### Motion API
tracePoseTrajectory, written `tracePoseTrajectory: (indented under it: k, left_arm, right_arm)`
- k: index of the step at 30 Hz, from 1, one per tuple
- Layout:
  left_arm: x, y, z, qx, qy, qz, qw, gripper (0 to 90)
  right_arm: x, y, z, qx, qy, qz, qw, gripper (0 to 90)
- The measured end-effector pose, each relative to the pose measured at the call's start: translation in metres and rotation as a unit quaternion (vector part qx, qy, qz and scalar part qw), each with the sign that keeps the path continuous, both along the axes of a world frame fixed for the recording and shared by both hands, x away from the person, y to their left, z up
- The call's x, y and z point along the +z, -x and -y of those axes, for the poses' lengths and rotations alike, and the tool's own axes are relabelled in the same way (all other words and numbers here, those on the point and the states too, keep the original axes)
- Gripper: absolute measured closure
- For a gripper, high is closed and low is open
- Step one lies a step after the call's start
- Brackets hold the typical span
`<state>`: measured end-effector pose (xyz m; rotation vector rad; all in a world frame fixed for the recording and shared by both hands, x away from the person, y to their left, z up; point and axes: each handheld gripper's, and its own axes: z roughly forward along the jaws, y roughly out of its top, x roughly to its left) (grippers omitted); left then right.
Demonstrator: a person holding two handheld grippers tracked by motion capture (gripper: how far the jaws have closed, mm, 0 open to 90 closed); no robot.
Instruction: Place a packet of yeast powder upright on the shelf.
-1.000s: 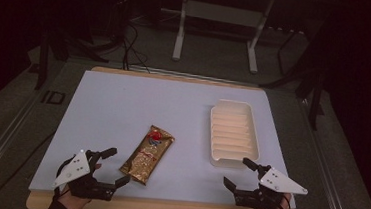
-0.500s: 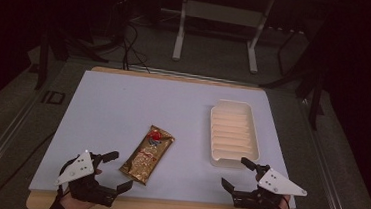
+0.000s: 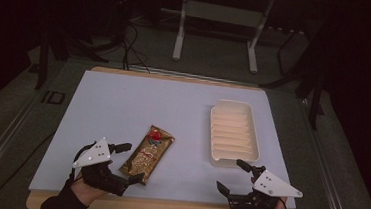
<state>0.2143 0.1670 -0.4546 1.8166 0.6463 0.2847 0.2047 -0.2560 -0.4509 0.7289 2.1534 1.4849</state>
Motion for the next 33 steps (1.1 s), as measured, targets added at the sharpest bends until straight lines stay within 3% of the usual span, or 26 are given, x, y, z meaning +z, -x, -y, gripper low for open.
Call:
tracePoseTrajectory:
  k: [8, 13, 16, 30, 33]
  left_arm:
    - [0.013, -0.014, 0.004, 0.006, -0.012, -0.001, 0.9999, 4.0]
    - [0.021, -0.034, 0.011, 0.018, -0.030, -0.006, 0.9994, 4.0]
    - [0.020, -0.043, 0.015, 0.021, -0.034, -0.015, 0.9991, 4.0]
    - [0.010, -0.070, 0.023, 0.043, -0.067, -0.022, 0.9966, 4.3]
    - [0.004, -0.081, 0.023, 0.046, -0.061, -0.034, 0.9965, 4.9]
  right_arm:
    - [0.003, 0.001, 0.000, 0.003, -0.006, -0.002, 1.0000, 13.6]
    - [0.004, 0.002, 0.000, 0.005, -0.004, -0.002, 1.0000, 13.6]
    - [0.004, 0.002, 0.000, 0.003, -0.007, -0.004, 1.0000, 14.1]
    - [0.004, 0.002, 0.001, 0.000, -0.011, 0.005, 0.9999, 14.1]
    - [0.003, 0.001, 0.000, 0.003, -0.011, 0.004, 0.9999, 14.1]
